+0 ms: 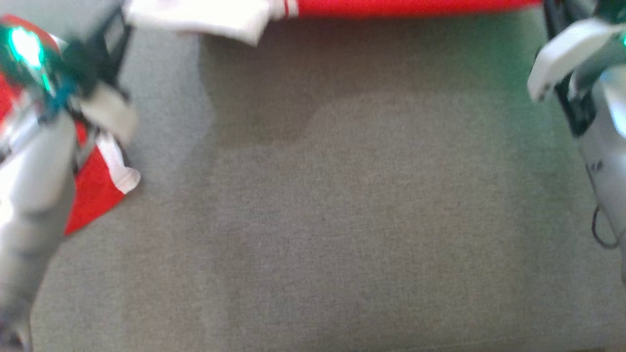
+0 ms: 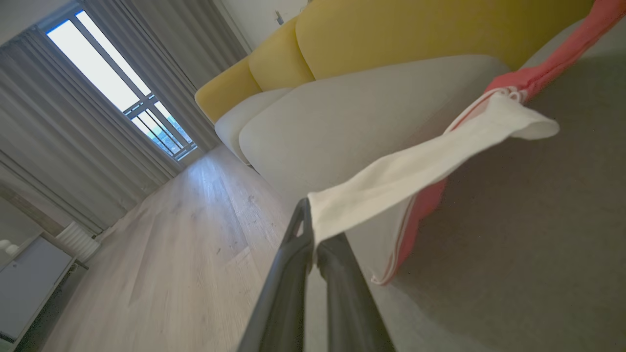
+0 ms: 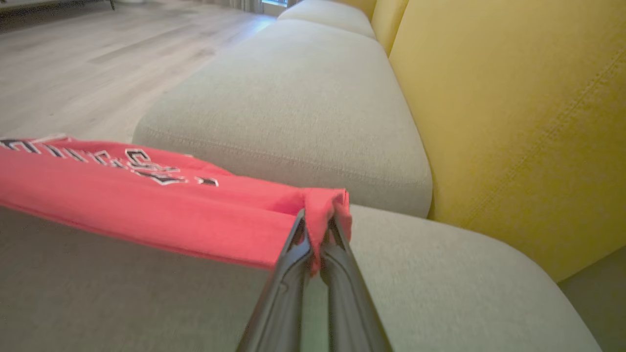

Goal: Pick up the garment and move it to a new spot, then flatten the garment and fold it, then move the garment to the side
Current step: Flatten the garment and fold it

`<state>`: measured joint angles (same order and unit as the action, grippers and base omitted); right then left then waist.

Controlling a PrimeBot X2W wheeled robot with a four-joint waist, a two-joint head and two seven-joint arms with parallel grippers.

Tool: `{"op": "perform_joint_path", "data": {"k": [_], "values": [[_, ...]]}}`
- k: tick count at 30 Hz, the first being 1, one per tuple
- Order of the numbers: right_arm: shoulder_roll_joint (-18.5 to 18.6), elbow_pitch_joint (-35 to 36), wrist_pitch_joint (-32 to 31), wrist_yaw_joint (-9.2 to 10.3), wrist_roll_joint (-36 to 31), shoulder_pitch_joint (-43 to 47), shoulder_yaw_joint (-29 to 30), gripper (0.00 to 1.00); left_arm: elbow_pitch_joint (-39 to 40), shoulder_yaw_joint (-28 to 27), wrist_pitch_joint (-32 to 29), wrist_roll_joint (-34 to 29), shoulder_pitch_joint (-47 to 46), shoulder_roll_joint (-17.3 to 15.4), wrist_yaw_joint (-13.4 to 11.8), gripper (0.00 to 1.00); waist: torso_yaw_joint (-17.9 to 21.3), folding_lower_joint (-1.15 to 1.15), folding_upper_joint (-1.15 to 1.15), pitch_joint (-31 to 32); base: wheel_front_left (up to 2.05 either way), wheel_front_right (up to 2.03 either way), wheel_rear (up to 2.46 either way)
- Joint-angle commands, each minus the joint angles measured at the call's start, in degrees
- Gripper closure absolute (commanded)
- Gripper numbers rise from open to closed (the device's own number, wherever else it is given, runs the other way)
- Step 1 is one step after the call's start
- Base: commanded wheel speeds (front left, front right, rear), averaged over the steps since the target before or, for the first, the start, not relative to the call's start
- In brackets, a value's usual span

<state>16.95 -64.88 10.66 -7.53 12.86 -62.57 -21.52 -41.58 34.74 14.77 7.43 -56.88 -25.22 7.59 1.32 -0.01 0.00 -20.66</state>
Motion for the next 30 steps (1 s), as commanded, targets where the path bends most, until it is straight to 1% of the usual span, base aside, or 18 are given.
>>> {"op": "perform_joint_path", "data": {"k": [1,5,9,14,17,20,26,29,30], "values": [[0.9,1.7,-1.0,0.04,1.9,1.2,-2.2,1.00,2.2,-1.2,0.2,1.3,-0.1,-3.8,-0.1,1.00,-0.5,0.01,0.00,3.4,0.00,0.00,0.00],[3.7,5.8,-5.4,0.04,8.5,6.9,-11.0,1.00,4.7,2.6,0.2,5.5,7.4,-6.3,-0.1,1.00,-1.1,0.01,0.00,7.0,0.00,0.00,0.00],[9.3,12.2,-9.3,0.04,15.4,12.1,-19.3,1.00,8.6,6.4,-0.7,9.0,13.6,-8.8,-0.1,1.00,-1.7,0.01,0.00,9.9,0.00,0.00,0.00],[16.2,20.2,-14.6,0.04,24.3,17.4,-27.7,1.00,14.8,9.5,-2.8,12.3,19.9,-11.8,-0.1,1.00,-2.3,0.01,0.00,12.6,0.00,0.00,0.00],[19.8,23.6,-16.7,0.04,28.6,19.4,-30.7,1.00,18.6,10.0,-4.4,13.8,23.1,-13.3,-0.1,1.00,-2.5,0.01,0.00,13.9,0.00,0.00,0.00],[22.5,26.2,-18.4,0.04,31.9,21.3,-33.1,1.00,22.3,10.6,-6.4,14.9,26.1,-14.7,-0.1,1.00,-2.7,0.01,0.00,15.5,0.00,0.00,0.00],[25.8,31.2,-21.5,0.04,38.1,24.8,-36.7,1.00,30.4,12.6,-10.3,17.3,31.9,-18.0,-0.2,1.00,-2.6,0.01,0.00,19.1,0.00,0.00,0.00],[27.2,33.7,-23.8,0.04,40.8,26.6,-38.4,1.00,34.2,12.8,-12.4,19.4,35.0,-19.5,-0.8,1.00,-2.3,0.01,0.00,20.8,0.00,0.00,0.00],[28.4,35.3,-25.4,0.04,42.4,27.7,-39.4,1.00,36.9,13.1,-14.0,20.6,37.1,-20.8,-1.2,1.00,-2.0,0.01,0.00,21.6,0.00,0.00,0.00]]}}
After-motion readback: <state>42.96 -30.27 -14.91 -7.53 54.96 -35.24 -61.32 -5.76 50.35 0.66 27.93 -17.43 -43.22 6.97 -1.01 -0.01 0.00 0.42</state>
